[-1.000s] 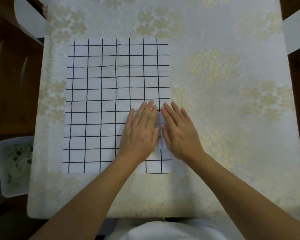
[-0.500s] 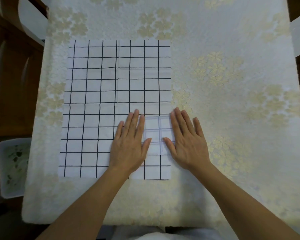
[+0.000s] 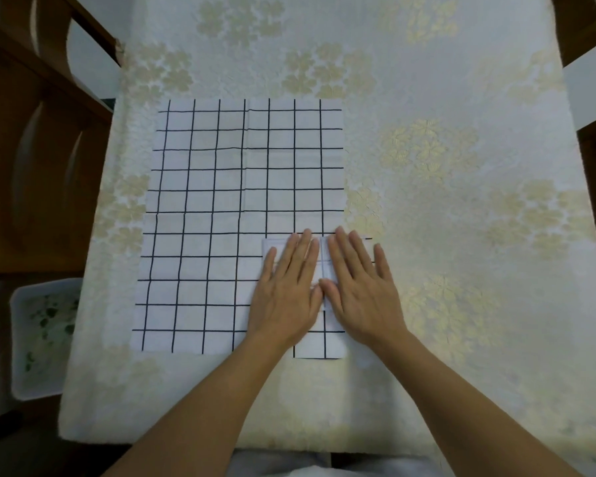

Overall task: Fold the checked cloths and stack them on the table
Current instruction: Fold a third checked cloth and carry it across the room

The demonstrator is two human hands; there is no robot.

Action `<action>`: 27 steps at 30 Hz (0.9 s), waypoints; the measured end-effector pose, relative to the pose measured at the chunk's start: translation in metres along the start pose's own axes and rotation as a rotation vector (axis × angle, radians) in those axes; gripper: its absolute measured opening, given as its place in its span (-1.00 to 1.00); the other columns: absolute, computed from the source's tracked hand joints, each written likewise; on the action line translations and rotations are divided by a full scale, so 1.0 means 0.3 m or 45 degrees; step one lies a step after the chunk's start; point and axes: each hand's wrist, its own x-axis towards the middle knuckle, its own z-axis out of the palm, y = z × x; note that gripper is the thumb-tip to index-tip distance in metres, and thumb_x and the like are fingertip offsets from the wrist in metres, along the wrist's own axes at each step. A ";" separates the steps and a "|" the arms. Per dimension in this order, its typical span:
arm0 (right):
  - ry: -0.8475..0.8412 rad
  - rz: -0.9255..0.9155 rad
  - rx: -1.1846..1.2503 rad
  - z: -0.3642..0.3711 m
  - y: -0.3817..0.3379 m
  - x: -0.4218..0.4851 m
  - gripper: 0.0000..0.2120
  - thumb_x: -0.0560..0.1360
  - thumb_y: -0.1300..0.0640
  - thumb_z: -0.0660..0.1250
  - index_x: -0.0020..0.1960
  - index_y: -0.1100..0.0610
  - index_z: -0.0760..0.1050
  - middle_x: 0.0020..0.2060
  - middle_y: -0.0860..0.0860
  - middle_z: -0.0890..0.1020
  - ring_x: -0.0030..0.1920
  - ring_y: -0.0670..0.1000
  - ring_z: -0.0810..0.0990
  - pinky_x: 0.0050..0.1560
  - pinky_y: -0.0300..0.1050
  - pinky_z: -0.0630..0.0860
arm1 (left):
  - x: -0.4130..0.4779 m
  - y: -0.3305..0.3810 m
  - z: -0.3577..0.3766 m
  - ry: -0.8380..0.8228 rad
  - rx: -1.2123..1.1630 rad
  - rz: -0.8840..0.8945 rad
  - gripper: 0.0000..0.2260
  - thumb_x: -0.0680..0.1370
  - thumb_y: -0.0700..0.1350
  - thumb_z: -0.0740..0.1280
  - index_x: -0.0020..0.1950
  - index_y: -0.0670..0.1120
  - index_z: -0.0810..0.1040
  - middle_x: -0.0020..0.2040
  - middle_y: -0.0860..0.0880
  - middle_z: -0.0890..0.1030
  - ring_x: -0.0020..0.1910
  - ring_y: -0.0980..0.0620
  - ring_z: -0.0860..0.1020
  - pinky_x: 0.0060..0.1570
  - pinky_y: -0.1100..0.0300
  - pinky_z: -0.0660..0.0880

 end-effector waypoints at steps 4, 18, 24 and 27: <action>-0.013 0.094 -0.023 -0.016 0.095 -0.041 -0.27 0.64 -0.30 -0.14 0.63 0.16 -0.07 0.63 0.06 -0.03 0.62 0.04 -0.10 0.58 0.17 0.00 | -0.027 -0.077 0.002 -0.004 -0.047 -0.121 -0.36 0.67 0.19 -0.09 0.64 -0.14 -0.13 0.65 -0.08 -0.14 0.62 0.01 -0.17 0.58 -0.07 -0.04; 0.110 0.858 0.687 -0.165 0.035 -0.040 -0.73 0.59 -0.01 0.33 0.16 0.17 0.51 -0.01 0.06 0.58 -0.02 0.10 0.54 0.01 0.06 0.52 | -0.110 -0.050 -0.130 0.299 -0.815 -0.876 -0.85 0.62 -0.06 0.33 0.11 -0.12 0.54 0.00 0.00 0.50 0.01 -0.05 0.51 -0.09 0.14 0.42; -0.009 1.066 0.710 -0.174 0.019 0.010 -0.68 0.57 -0.09 0.35 0.12 0.15 0.50 0.02 0.04 0.57 0.03 0.07 0.53 0.07 0.05 0.52 | -0.064 -0.022 -0.134 0.262 -0.843 -1.044 -0.84 0.60 -0.01 0.34 -0.03 -0.08 0.48 -0.08 -0.01 0.51 -0.04 -0.05 0.48 -0.11 0.11 0.37; -0.053 1.107 0.669 -0.173 0.007 0.026 -0.69 0.58 -0.10 0.34 0.11 0.14 0.52 0.05 0.04 0.56 0.06 0.08 0.53 0.12 0.07 0.50 | -0.049 -0.017 -0.133 0.241 -0.856 -1.101 -0.83 0.61 0.00 0.34 -0.03 -0.09 0.49 -0.08 -0.01 0.51 -0.03 -0.07 0.50 -0.09 0.07 0.44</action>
